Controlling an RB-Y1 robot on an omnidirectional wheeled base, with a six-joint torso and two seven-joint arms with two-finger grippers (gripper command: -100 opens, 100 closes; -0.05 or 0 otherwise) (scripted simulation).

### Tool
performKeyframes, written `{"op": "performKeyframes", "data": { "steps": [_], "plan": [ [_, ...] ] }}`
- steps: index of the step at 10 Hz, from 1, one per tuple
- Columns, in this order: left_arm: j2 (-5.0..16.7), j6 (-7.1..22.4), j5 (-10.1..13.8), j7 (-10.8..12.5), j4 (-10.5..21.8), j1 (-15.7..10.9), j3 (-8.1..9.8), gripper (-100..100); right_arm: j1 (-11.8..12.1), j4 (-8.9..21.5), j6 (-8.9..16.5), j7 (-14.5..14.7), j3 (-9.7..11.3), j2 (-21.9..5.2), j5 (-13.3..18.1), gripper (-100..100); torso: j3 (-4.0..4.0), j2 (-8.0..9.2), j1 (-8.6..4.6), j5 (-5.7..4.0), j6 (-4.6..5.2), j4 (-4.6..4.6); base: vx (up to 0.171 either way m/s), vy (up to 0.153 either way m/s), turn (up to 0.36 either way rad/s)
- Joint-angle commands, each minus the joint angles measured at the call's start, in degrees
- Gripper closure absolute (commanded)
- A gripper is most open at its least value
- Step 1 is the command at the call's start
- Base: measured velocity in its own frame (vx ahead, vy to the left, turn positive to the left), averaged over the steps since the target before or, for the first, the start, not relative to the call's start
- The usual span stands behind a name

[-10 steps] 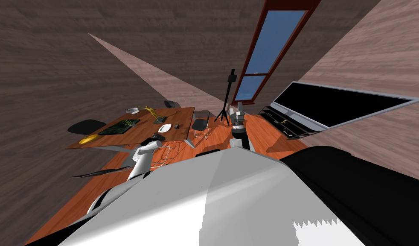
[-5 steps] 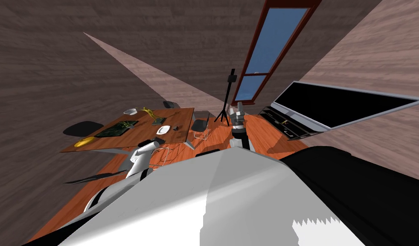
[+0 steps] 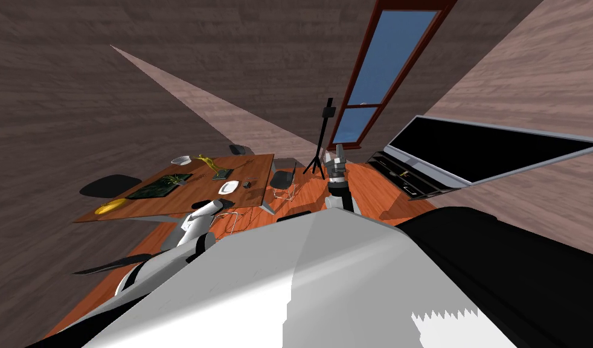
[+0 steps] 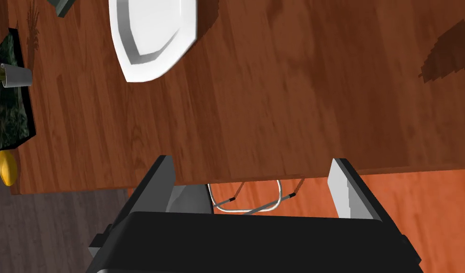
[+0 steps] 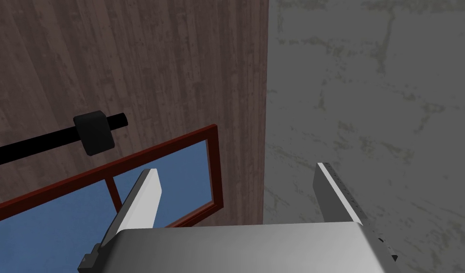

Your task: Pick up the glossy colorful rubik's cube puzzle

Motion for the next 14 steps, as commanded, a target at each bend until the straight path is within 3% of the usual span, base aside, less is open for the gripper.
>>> {"op": "performKeyframes", "data": {
  "steps": [1,7,9,14],
  "plan": [
    [0.1,2.0,0.3,0.6,1.1,-0.3,0.65,-100,0.0,0.0,0.0,0.0,0.0,0.0,0.0,0,0.0,0.0,0.0,0.0,0.0,0.0,0.095,-0.008,-0.011],
    [1.8,10.2,5.2,1.6,10.2,-4.3,4.65,-100,0.0,0.0,0.0,0.0,0.0,0.0,0.0,0,-0.07,-0.1,-0.01,0.01,0.0,-0.03,0.118,-0.006,-0.02],
    [1.8,10.2,5.2,1.6,11.1,-4.3,4.65,-100,0.0,0.0,0.0,0.0,0.0,0.0,0.0,0,-0.04,-0.05,0.0,0.0,-0.01,-0.02,0.075,0.004,-0.005],
    [3.0,15.5,8.8,2.2,17.1,-7.2,7.49,-100,0.0,0.0,0.0,0.0,0.0,0.0,0.0,0,-0.06,-0.1,-0.02,0.0,0.01,-0.02,0.11,0.001,-0.038]
  ]
}}
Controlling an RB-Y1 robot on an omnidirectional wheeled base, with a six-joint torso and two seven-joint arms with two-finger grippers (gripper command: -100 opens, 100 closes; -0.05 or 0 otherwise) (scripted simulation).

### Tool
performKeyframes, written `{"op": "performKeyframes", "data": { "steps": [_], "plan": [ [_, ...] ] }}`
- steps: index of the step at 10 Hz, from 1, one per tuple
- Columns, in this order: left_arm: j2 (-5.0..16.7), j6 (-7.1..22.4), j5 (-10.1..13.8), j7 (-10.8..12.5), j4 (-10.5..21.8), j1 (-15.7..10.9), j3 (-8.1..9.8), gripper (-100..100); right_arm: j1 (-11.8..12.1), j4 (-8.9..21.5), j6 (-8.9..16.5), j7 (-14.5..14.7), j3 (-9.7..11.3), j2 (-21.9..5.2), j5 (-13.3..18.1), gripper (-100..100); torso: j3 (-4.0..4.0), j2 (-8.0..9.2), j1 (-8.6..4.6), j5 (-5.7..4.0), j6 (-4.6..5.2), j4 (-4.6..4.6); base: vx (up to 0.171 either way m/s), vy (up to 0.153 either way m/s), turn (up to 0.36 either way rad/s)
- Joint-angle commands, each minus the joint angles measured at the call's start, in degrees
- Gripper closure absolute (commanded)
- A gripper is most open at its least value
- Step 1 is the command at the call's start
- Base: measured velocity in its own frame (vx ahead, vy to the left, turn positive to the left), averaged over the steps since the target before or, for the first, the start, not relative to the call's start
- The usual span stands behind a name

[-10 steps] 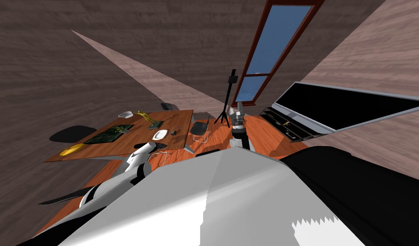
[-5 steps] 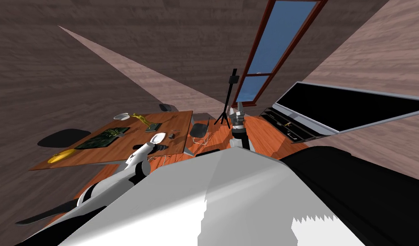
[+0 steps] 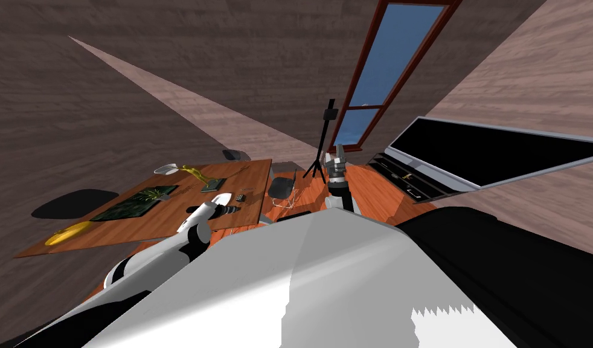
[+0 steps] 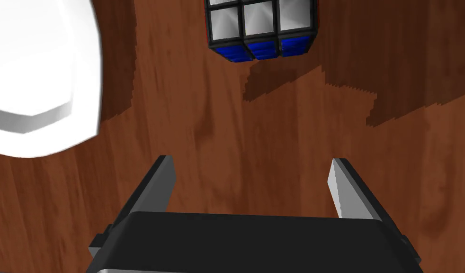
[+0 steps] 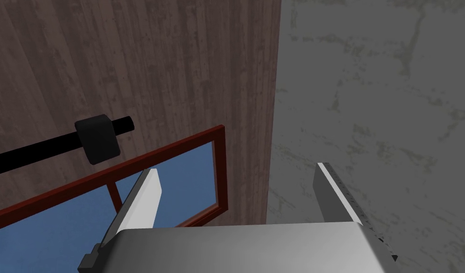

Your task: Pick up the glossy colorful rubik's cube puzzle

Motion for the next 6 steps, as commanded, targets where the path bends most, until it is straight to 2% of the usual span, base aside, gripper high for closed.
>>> {"op": "performKeyframes", "data": {
  "steps": [1,2,3,4,5,6],
  "plan": [
    [0.2,2.1,0.9,0.7,0.7,-0.6,0.79,-100,0.0,0.0,0.0,0.0,0.0,0.0,0.0,0,0.0,0.0,0.0,0.0,0.0,0.0,0.203,0.005,-0.057],
    [0.2,2.1,0.9,0.7,0.6,-0.6,0.79,-100,0.0,0.0,0.0,0.0,0.0,0.0,0.0,0,-0.06,-0.1,0.01,0.01,0.0,-0.02,0.14,0.001,-0.017],
    [0.2,2.1,0.9,0.7,0.7,-0.6,0.79,-100,0.0,0.0,0.0,0.0,0.0,0.0,0.0,0,0.01,0.04,0.0,0.0,-0.01,-0.01,0.041,-0.001,0.004],
    [0.7,3.1,1.9,0.8,1.5,-1.9,1.55,-100,0.0,0.0,0.0,0.0,0.0,0.0,0.0,0,0.18,0.35,-0.01,0.01,-0.03,0.05,0.114,-0.008,-0.103],
    [0.7,3.1,1.9,0.8,1.2,-1.9,1.55,-100,0.0,0.0,0.0,0.0,0.0,0.0,0.0,0,0.13,0.22,-0.04,-0.01,0.02,0.06,0.145,0.006,-0.064],
    [0.4,3.6,1.6,1.5,0.1,-1.3,1.37,-100,0.0,0.0,0.0,0.0,0.0,0.0,0.0,0,0.06,0.13,-0.01,0.0,-0.01,0.02,0.057,0.006,-0.008]
  ]
}}
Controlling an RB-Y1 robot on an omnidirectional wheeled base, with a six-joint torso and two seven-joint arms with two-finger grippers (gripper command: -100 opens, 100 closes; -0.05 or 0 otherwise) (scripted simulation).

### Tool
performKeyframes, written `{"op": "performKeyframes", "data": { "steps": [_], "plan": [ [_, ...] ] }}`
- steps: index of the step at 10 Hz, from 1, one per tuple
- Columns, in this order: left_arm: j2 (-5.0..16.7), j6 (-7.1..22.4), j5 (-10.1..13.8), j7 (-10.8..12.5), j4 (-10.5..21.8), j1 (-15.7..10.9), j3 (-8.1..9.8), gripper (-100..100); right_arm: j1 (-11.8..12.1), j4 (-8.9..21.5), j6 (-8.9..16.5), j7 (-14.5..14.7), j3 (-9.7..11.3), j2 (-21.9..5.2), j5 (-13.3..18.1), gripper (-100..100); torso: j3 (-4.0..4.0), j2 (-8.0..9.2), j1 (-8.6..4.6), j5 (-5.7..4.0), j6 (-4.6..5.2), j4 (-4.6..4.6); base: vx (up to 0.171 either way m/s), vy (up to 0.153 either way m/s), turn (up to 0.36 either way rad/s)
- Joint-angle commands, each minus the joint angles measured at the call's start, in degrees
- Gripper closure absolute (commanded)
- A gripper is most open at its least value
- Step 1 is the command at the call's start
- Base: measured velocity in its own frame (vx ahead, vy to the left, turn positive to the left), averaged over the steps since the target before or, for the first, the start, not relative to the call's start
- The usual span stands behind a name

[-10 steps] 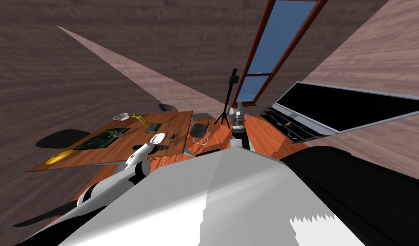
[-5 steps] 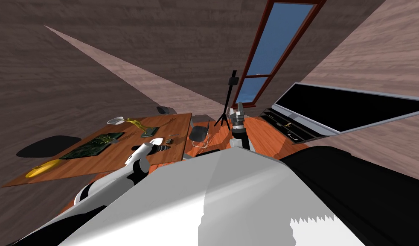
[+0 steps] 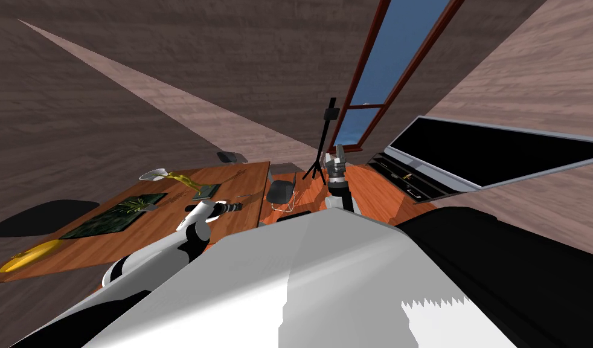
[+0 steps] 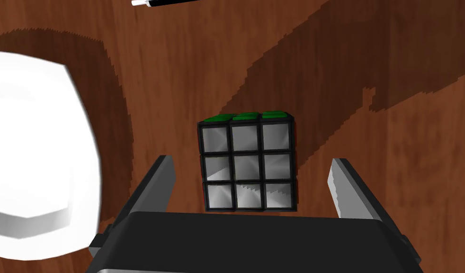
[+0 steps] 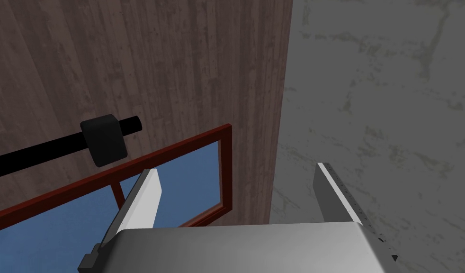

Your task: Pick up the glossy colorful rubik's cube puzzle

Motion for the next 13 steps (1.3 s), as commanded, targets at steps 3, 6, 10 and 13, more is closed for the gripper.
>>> {"op": "performKeyframes", "data": {
  "steps": [3,6,10,13],
  "plan": [
    [-1.3,-1.7,-0.1,-0.3,0.3,0.5,0.02,-100,0.0,0.0,0.0,0.0,0.0,0.0,0.0,0,0.12,0.19,0.06,0.02,-0.01,0.05,0.029,0.019,0.011],
    [-1.7,-2.4,0.0,-0.7,0.9,0.5,0.07,100,0.0,0.0,0.0,0.0,0.0,0.0,0.0,0,0.13,0.21,0.07,0.01,-0.01,0.05,0.022,0.02,0.002],
    [-1.7,-2.3,0.0,-0.6,0.9,0.4,0.09,100,0.0,0.0,0.0,0.0,0.0,0.0,0.0,0,0.16,0.27,0.03,0.01,0.0,0.05,0.0,0.0,0.0],
    [0.0,0.0,0.0,0.0,0.0,0.0,-0.01,100,0.0,0.0,0.0,0.0,0.0,0.0,0.0,0,0.22,0.4,-0.06,-0.02,-0.01,0.07,-0.034,-0.027,-0.012]
  ]
}}
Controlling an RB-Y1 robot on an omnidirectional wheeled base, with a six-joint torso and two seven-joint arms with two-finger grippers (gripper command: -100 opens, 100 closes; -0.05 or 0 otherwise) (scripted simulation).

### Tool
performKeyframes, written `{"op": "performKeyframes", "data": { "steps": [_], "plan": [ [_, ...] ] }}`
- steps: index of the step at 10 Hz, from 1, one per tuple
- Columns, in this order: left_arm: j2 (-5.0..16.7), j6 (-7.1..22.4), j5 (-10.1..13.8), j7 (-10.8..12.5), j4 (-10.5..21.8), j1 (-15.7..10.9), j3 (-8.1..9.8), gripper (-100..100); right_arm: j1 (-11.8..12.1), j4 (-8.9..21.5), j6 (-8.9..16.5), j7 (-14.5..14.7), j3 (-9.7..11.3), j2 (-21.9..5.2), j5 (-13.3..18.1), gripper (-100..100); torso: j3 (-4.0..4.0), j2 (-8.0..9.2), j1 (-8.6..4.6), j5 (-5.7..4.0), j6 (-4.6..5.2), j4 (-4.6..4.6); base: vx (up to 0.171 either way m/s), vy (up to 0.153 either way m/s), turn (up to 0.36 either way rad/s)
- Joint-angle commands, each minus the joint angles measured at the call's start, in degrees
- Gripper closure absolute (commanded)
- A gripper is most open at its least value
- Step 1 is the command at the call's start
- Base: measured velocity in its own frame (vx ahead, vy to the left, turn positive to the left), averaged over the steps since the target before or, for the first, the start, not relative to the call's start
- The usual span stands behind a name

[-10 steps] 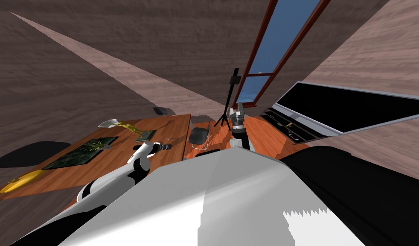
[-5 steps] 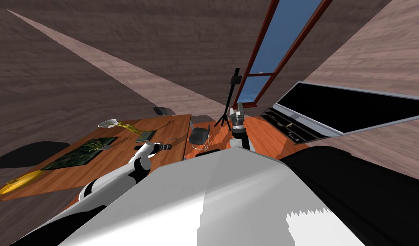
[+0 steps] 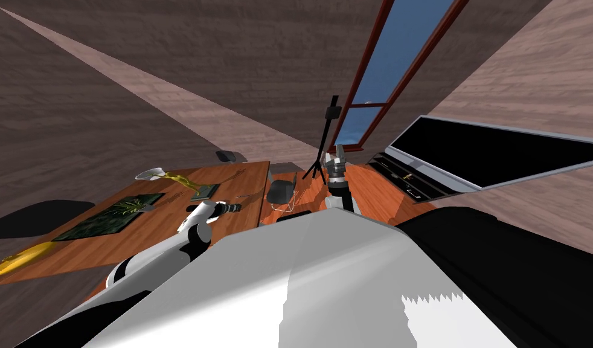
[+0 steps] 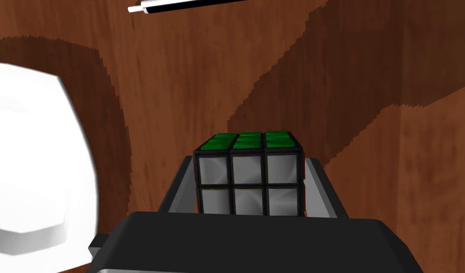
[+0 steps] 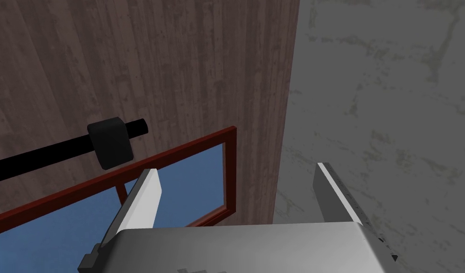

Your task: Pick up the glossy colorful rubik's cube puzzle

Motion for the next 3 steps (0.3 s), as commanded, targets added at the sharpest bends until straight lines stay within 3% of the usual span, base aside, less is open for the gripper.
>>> {"op": "performKeyframes", "data": {
  "steps": [1,2,3],
  "plan": [
    [0.9,-0.1,0.3,-0.7,2.3,-1.3,0.08,100,0.0,0.0,0.0,0.0,0.0,0.0,0.0,0,0.0,0.0,0.0,0.0,0.0,0.0,-0.042,-0.028,0.002],
    [0.6,0.3,0.1,-0.1,1.1,-0.7,0.03,100,0.0,0.0,0.0,0.0,0.0,0.0,0.0,0,-0.01,-0.02,0.04,0.03,0.01,-0.01,-0.017,-0.009,0.0],
    [0.6,0.3,0.2,-0.3,1.3,-0.8,0.04,0,0.0,0.0,0.0,0.0,0.0,0.0,0.0,0,-0.05,-0.1,0.11,0.04,0.0,-0.02,0.0,0.0,0.0]
  ]
}}
